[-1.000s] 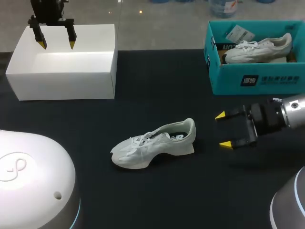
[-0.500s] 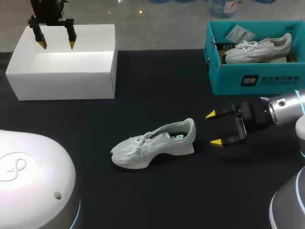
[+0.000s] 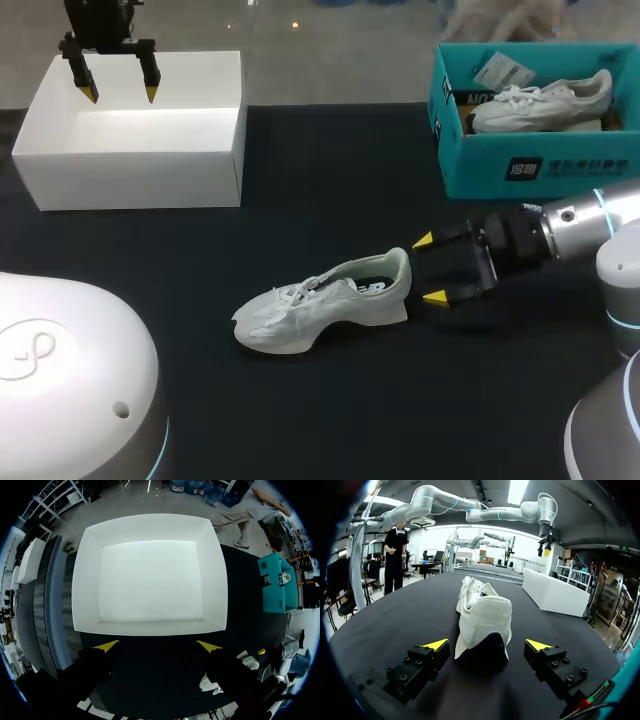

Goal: Take the shoe out of the shoebox, open the shoe tongue, remove and reinsert the insole, then place the shoe into the shoebox

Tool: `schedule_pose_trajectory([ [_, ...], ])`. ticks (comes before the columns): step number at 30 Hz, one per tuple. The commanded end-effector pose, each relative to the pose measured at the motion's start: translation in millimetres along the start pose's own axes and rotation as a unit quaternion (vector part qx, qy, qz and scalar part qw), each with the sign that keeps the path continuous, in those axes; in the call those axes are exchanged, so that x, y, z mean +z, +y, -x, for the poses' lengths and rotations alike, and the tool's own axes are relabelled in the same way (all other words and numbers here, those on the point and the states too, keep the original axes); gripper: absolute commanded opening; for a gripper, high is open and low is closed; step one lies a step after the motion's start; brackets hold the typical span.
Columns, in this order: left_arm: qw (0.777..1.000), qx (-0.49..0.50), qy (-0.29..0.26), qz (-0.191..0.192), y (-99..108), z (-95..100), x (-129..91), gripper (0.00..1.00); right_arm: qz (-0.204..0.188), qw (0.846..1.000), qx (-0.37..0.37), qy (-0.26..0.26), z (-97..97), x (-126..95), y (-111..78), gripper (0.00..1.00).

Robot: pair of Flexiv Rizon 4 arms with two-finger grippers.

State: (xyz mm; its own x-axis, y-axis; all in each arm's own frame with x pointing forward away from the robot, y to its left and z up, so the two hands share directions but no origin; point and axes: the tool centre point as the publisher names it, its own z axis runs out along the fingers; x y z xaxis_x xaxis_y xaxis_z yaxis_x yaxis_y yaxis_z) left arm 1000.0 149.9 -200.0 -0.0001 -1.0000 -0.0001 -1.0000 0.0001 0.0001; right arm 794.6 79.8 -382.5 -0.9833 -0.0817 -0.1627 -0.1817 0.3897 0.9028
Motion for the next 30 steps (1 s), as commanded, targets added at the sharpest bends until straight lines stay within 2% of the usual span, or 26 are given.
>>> schedule_pose_trajectory([
  [1,1.0,0.0,0.0,0.0,0,0.0,0,1.0,-0.001,1.0,0.001,0.004,4.1,10,-0.4,1.0],
  [18,1.0,0.0,0.0,0.0,0,0.0,0,1.0,0.017,0.999,0.012,0.029,1.1,35,-5.3,1.0],
  [30,1.0,0.0,0.0,0.0,0,0.0,0,1.0,0.023,0.999,0.018,0.03,-5.1,40,-6.9,1.0],
])
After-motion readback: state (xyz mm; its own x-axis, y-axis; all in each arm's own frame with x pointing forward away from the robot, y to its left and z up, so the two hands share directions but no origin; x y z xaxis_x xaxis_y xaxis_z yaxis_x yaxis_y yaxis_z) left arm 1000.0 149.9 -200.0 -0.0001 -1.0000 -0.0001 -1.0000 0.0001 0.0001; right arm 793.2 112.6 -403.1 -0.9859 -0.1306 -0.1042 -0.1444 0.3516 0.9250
